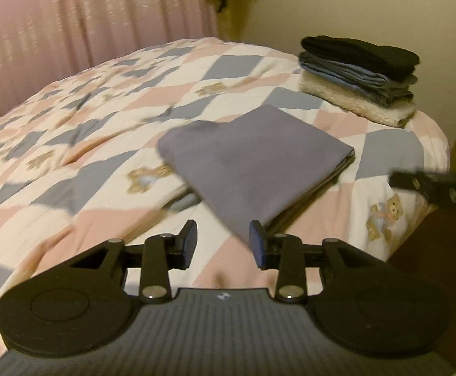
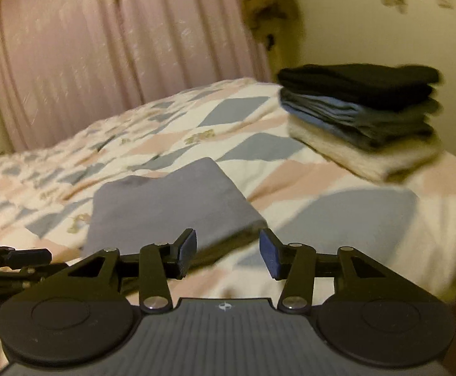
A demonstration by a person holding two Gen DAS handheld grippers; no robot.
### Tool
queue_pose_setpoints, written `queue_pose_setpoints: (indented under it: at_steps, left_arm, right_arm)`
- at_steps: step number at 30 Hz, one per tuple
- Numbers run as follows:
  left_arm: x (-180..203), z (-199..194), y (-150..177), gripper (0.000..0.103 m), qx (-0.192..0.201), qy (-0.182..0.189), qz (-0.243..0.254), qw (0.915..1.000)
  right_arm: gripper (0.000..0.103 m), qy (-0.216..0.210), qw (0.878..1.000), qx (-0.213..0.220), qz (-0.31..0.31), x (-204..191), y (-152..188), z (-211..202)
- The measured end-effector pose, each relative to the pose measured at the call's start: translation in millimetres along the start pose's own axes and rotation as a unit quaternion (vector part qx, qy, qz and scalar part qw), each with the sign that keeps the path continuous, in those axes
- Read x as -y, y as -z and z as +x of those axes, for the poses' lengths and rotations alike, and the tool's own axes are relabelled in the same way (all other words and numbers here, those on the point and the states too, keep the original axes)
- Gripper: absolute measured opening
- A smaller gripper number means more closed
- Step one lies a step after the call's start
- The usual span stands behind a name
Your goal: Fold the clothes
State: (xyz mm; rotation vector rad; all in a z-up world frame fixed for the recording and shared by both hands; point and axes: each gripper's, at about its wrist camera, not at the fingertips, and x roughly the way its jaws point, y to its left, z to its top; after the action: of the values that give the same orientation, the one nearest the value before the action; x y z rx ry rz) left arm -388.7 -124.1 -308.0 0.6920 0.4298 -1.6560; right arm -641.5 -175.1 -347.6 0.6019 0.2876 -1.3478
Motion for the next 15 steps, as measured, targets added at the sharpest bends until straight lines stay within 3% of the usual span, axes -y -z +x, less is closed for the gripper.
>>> queue_pose_setpoints:
  at_steps: [9, 13, 15]
  left_arm:
    - [-17, -66, 17, 0.046, 0.009, -0.025, -0.041, 0.9988]
    - [-23, -91, 23, 0.051, 0.023, -0.033, -0.050, 0.9979]
    - [-25, -103, 27, 0.060, 0.028, -0.038, -0.054, 0.9974]
  right_arm:
    - [0.064, 0.000, 0.998, -0.037, 0.057, -13, 32, -60]
    - [0.083, 0.003, 0.999, -0.026, 0.046, -31, 26, -80]
    - [0.093, -0.003, 0.999, -0.021, 0.039, -41, 22, -89]
